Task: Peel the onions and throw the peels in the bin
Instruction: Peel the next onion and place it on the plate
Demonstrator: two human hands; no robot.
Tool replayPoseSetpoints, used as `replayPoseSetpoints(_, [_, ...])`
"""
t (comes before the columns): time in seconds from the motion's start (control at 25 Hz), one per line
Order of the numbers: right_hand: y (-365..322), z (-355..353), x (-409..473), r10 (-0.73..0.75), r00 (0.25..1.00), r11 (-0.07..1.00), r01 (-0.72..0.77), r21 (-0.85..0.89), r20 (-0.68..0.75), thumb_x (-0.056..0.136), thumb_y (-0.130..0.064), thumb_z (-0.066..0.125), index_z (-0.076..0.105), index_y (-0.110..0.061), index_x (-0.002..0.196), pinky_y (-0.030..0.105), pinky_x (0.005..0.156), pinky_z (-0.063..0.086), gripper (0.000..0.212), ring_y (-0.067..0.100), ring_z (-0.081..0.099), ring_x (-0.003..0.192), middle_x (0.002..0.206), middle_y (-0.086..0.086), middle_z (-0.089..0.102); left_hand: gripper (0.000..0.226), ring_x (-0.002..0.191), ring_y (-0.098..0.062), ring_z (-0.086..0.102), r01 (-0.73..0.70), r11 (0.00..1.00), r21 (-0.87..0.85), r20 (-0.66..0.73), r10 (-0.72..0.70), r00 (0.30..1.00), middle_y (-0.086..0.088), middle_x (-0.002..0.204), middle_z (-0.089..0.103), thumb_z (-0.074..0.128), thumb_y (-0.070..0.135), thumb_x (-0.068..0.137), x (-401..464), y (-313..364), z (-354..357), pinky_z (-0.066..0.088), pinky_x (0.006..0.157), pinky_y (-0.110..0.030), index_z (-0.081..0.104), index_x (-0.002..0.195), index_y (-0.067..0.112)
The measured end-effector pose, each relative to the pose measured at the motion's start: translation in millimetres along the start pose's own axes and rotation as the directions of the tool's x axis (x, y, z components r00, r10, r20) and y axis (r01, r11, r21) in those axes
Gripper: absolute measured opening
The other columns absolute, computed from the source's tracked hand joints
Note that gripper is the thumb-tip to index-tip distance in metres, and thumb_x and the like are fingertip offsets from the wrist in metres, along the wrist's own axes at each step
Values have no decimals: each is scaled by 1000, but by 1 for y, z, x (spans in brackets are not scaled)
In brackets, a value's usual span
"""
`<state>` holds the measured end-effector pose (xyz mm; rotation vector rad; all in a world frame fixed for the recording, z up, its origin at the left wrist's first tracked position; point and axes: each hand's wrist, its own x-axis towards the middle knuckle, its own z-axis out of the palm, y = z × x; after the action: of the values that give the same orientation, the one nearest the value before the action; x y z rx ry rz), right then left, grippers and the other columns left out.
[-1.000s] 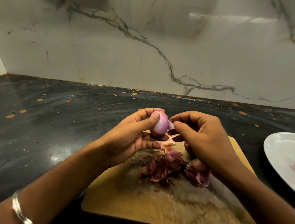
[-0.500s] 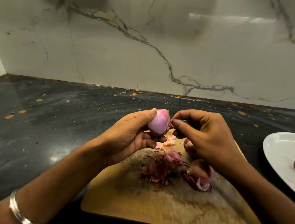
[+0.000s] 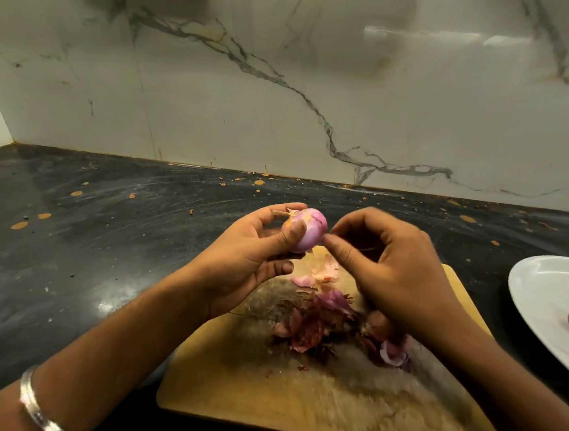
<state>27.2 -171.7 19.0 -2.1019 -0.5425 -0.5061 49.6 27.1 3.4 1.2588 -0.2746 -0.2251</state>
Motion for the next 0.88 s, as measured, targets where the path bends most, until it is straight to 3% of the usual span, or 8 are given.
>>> replayPoseSetpoints(0.12, [0, 3, -1, 143, 990, 964, -141, 227, 6, 83, -35, 75, 70, -21, 98, 30, 64, 61, 21, 13, 74, 75, 81, -2, 75, 52, 79, -9, 65, -25, 997, 77, 32, 23, 999, -5, 99, 72, 74, 20, 71, -3, -2, 3, 51, 58, -20, 64, 121, 13])
replayPoseSetpoints(0.32, [0, 3, -2, 175, 985, 928, -163, 334, -6, 86, -16, 75, 78, -11, 89, 23, 58, 59, 6, 14, 75, 70, 75, 3, 77, 57, 72, -7, 67, -71, 971, 229, 28, 66, 997, -1, 89, 75, 78, 15, 70, -4, -4, 6, 51, 56, -21, 58, 123, 15])
replayPoseSetpoints(0.52, [-1, 3, -3, 137, 990, 972, -128, 196, -32, 88, -19, 73, 78, -13, 82, 34, 60, 62, 10, 12, 74, 65, 72, -1, 76, 65, 86, -20, 74, -146, 939, 312, 20, 148, 989, -8, 97, 76, 84, 14, 59, -6, -7, 10, 58, 70, -25, 56, 118, 14])
replayPoseSetpoints(0.64, [-2, 3, -3, 94, 994, 993, -89, 83, -58, 89, -19, 72, 78, -16, 80, 39, 60, 60, 11, 12, 72, 63, 68, -3, 74, 69, 90, -20, 74, -181, 914, 363, 4, 193, 981, -7, 99, 75, 87, 18, 54, -8, -8, 12, 59, 74, -26, 56, 116, 13])
replayPoseSetpoints(0.88, [1, 4, 0, 51, 991, 997, -57, -43, -122, 84, -14, 75, 75, -19, 75, 31, 50, 53, 10, 12, 63, 52, 60, -5, 70, 73, 93, -19, 73, -212, 880, 425, -9, 239, 971, -4, 100, 73, 91, 23, 47, -10, -10, 15, 61, 75, -31, 57, 112, 16])
